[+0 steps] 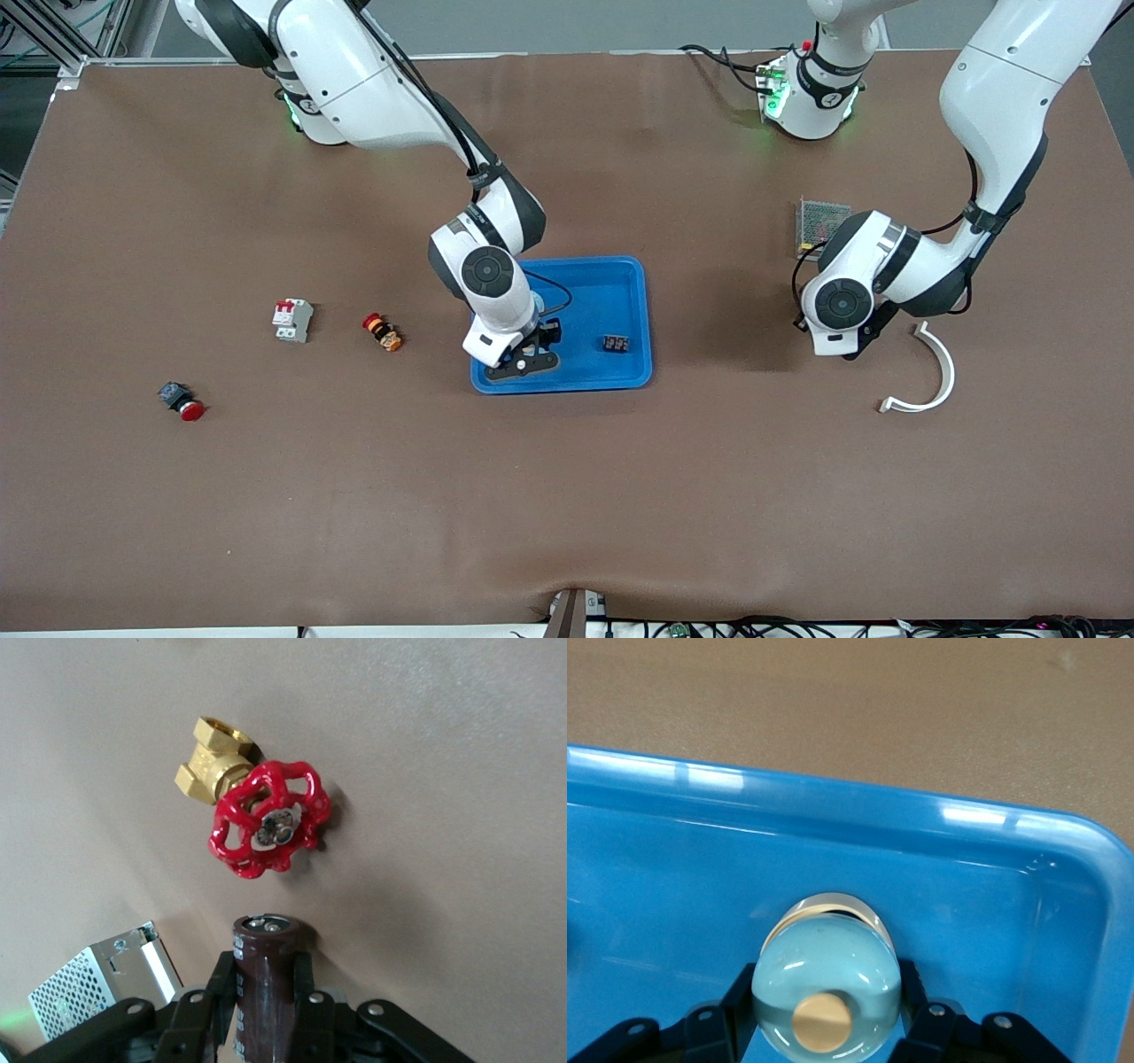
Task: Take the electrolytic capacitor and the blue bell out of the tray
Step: 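Carry the capacitor beside the red valve while the right gripper grasps a bell, then grasp the second capacitor with the left gripper while the right gripper carries the bell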
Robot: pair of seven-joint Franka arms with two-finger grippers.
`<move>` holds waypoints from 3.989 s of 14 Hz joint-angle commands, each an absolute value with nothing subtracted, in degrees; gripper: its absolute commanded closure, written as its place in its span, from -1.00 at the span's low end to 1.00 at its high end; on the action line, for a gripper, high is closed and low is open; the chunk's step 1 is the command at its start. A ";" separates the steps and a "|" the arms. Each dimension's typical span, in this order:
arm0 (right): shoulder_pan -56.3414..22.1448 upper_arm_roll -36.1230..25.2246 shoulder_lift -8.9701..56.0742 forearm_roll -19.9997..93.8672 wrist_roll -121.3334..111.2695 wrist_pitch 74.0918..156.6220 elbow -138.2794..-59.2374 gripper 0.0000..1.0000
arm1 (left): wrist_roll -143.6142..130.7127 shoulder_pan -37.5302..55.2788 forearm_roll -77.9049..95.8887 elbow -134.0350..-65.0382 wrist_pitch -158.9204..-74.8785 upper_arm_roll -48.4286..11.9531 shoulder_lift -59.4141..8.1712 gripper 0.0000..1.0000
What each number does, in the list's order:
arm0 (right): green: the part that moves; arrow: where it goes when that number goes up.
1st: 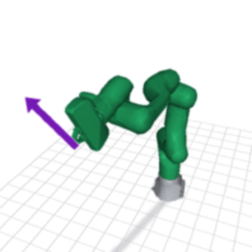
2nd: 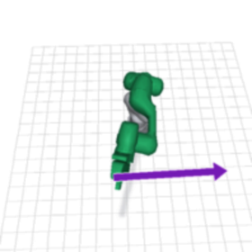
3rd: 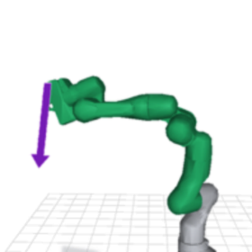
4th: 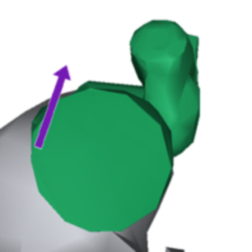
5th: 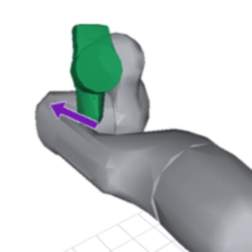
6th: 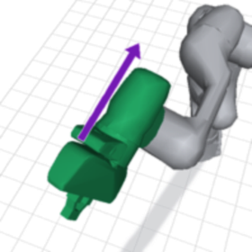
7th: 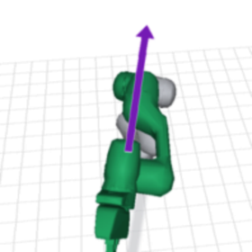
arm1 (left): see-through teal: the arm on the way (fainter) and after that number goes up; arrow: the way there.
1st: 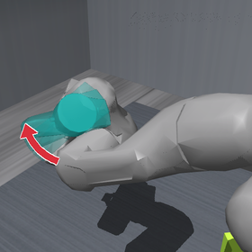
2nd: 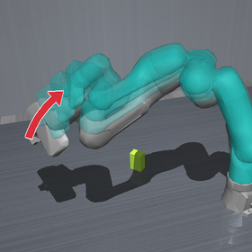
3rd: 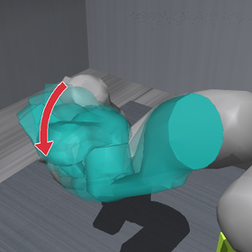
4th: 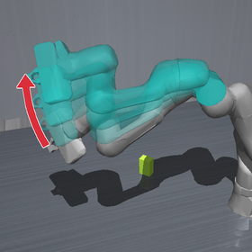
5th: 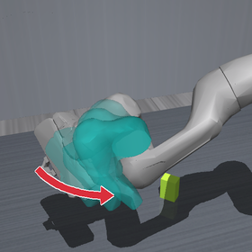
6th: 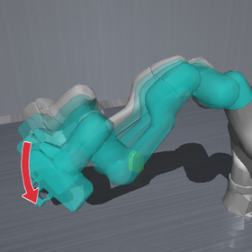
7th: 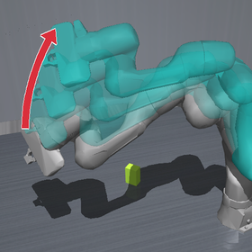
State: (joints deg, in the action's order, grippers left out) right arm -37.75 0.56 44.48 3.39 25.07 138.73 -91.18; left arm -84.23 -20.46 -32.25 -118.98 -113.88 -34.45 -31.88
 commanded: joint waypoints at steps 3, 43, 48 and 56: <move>-37.53 0.09 44.21 3.78 25.31 137.64 -89.74 0.13 | -83.67 -20.83 -33.40 -118.22 -113.91 -35.07 -32.52 -1.00; 9.23 -0.26 28.74 1.32 -63.63 114.33 -92.27 0.13 | -129.11 17.67 -21.62 -83.76 -125.94 -28.39 -51.15 -0.44; 10.37 -0.26 28.83 1.49 -65.04 123.74 -100.10 0.14 | -128.32 17.58 -21.88 -83.76 -125.95 -28.21 -51.50 0.58; 11.60 -0.09 29.27 2.02 -66.88 132.97 -107.31 0.14 | -120.69 15.30 -24.17 -83.76 -119.46 -28.30 -45.27 1.00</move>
State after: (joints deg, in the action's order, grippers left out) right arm 9.95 -1.32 30.03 2.06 -65.74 131.63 -105.38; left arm -123.69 15.59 -23.47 -83.05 -123.04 -28.58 -48.61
